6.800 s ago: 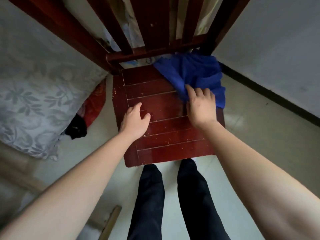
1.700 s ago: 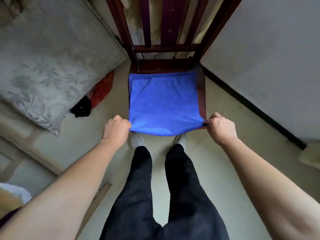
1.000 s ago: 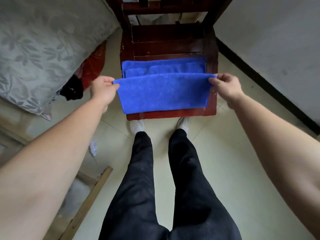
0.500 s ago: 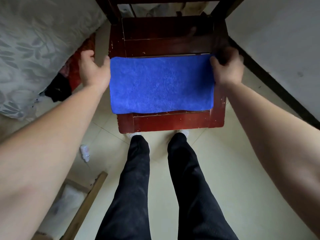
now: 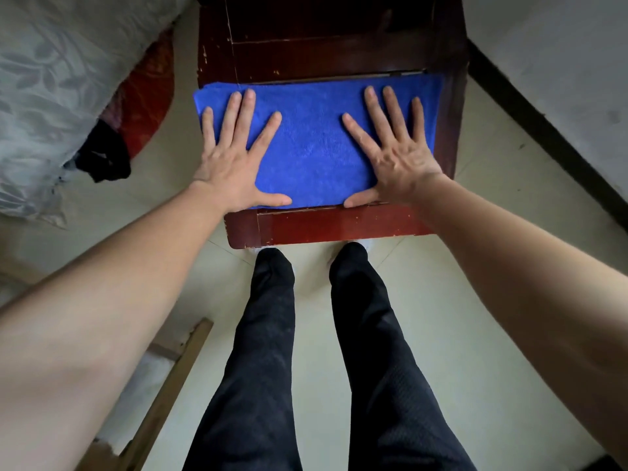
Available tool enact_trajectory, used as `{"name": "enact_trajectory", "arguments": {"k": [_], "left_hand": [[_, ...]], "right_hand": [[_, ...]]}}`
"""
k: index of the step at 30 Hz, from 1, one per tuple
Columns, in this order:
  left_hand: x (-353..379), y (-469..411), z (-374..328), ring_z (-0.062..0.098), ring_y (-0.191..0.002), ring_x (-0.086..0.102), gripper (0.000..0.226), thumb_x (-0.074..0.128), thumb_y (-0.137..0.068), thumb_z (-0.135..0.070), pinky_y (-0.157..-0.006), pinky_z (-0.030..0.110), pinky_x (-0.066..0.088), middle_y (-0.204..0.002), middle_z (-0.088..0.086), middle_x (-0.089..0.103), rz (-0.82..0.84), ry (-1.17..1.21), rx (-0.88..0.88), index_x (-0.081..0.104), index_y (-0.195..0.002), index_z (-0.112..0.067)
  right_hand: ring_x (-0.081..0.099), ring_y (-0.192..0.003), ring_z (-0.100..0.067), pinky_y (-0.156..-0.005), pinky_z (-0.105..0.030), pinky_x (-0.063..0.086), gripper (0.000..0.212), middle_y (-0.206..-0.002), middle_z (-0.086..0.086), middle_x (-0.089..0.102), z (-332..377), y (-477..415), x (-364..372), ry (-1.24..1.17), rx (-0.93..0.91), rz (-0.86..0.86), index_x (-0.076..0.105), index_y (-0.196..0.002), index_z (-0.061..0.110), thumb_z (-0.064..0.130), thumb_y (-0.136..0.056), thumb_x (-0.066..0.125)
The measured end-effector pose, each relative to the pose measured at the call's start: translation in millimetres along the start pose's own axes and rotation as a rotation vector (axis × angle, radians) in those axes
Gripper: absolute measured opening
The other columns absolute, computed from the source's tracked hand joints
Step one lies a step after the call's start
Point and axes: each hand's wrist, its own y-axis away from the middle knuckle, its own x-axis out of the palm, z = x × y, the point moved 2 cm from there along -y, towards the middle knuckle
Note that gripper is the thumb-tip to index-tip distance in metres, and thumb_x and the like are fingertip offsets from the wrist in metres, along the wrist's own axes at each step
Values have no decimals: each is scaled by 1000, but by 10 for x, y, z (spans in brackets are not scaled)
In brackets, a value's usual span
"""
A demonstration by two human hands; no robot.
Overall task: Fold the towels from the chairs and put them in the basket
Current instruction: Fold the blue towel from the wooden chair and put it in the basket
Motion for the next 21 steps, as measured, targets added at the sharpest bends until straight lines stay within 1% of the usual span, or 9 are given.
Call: {"name": "enact_trajectory", "arguments": {"k": [4,6,8,10,12,14,16,19,21], "left_hand": [[-113,-36,-219,38,-150,-15,139,47,-53,-96,-115,67,0,-162,21,-17,6,36,-25,-15,-155,-24],[-233,-53,-394,36,-150,-14,140,48,-54,-95,-115,68,0,-162,21,-16,-23,37,14,-12,-155,-21],[-355,-95,-581,33,-151,-13,137,49,-57,-93,-116,68,1,-163,18,-14,-59,37,77,-6,-157,-16],[-418,-162,-720,30,-152,-11,138,52,-57,-91,-116,67,1,-164,15,-11,-52,25,113,-2,-157,-13],[-423,-235,-787,28,-152,-11,143,57,-53,-90,-116,67,0,-165,13,-11,-1,10,111,-2,-157,-11],[-381,-290,-829,29,-152,-12,149,62,-49,-89,-116,68,1,-165,11,-12,37,5,90,-5,-156,-11],[-340,-318,-847,29,-152,-12,151,62,-47,-90,-115,69,0,-165,10,-13,51,28,78,-5,-156,-11],[-363,-314,-820,26,-152,-10,145,60,-49,-91,-115,66,0,-166,7,-10,31,92,74,1,-157,-14],[-382,-331,-826,26,-153,-7,141,66,-52,-86,-116,65,3,-166,7,-7,15,70,74,3,-157,-15]], "right_hand": [[-11,-151,-43,-117,-69,0,140,-165,-19,-16,-170,100,-50,-18,20,32,-16,-157,28,105,-51,32],[-10,-151,-43,-119,-65,-2,138,-164,-22,-13,-241,232,-51,-163,92,13,-10,-159,24,101,-56,41],[-3,-152,-43,-120,-59,3,119,-165,-24,-5,-305,407,-37,-388,289,-111,2,-160,18,88,-74,47],[11,-150,-43,-119,-56,15,95,-163,-24,10,-330,567,6,-556,540,-252,14,-159,12,65,-89,51],[28,-143,-42,-115,-55,27,82,-156,-22,30,-312,654,69,-678,729,-274,22,-155,7,46,-91,55],[40,-133,-39,-109,-51,36,76,-145,-19,43,-256,698,109,-749,825,-254,29,-152,4,37,-89,57],[44,-128,-37,-104,-48,40,71,-140,-17,47,-202,708,139,-757,865,-258,36,-148,5,36,-88,58],[44,-129,-34,-103,-46,41,68,-140,-14,46,-141,664,123,-780,915,-235,41,-147,10,38,-87,57],[51,-124,-32,-100,-44,45,68,-133,-9,53,-119,635,80,-842,976,-193,44,-142,13,42,-83,60]]}}
